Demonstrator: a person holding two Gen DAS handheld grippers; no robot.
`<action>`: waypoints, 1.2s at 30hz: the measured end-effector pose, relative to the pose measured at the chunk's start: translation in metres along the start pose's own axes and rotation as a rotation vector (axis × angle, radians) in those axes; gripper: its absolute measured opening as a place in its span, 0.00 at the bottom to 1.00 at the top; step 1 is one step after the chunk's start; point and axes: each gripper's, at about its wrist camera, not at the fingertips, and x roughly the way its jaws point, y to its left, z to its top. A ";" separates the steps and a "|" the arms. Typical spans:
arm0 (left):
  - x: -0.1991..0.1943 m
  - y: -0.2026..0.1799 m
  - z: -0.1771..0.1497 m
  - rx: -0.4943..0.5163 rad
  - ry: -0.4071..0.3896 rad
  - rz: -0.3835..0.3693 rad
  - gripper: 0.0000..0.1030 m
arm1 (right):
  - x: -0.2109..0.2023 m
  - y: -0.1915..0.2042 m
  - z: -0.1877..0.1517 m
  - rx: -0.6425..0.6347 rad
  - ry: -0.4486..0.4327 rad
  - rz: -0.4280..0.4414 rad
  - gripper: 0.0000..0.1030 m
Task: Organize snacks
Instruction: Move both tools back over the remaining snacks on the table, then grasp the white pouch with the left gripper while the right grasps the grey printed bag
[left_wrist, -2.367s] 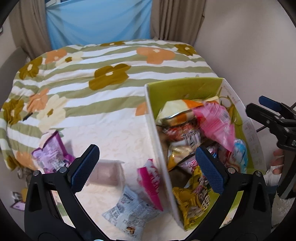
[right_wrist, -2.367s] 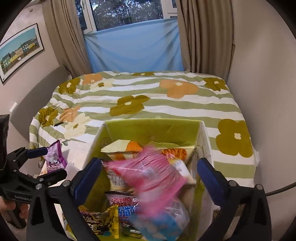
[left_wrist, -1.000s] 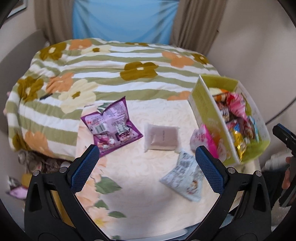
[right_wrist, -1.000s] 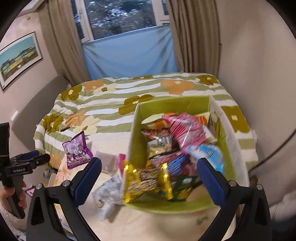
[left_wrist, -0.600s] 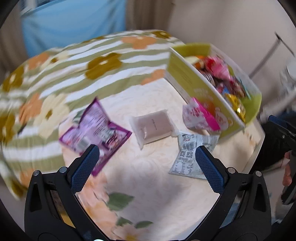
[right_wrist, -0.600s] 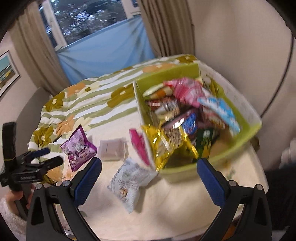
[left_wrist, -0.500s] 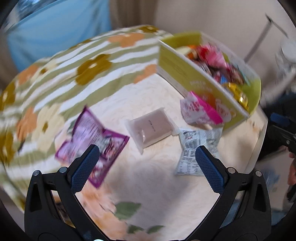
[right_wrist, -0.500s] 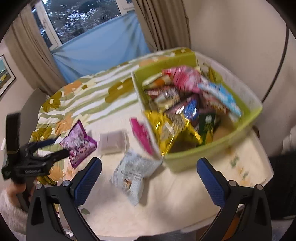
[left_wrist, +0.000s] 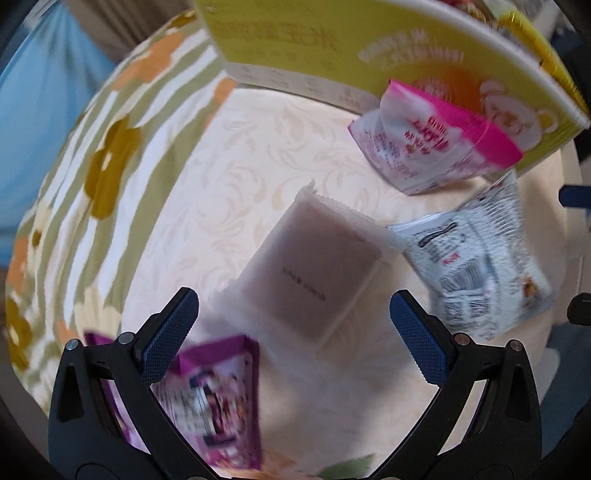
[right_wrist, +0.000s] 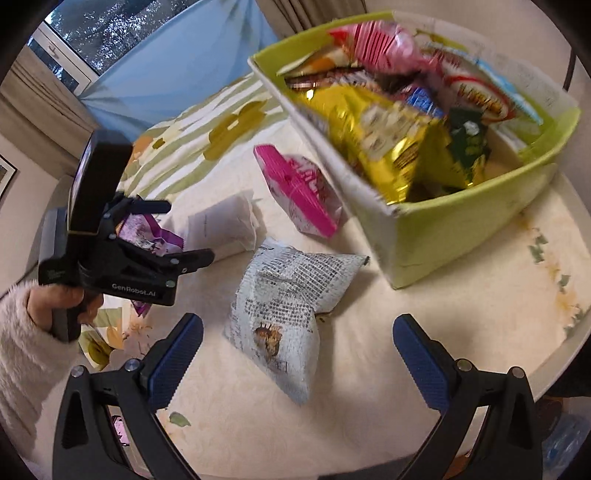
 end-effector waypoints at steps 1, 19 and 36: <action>0.006 -0.001 0.002 0.023 0.014 0.007 1.00 | 0.005 0.000 0.001 0.003 0.005 -0.002 1.00; 0.034 -0.008 0.011 0.024 0.044 -0.047 0.72 | 0.046 -0.010 0.002 0.145 0.032 0.044 1.00; 0.013 -0.022 -0.031 -0.202 0.002 -0.078 0.65 | 0.061 0.005 0.006 0.115 0.040 -0.013 0.88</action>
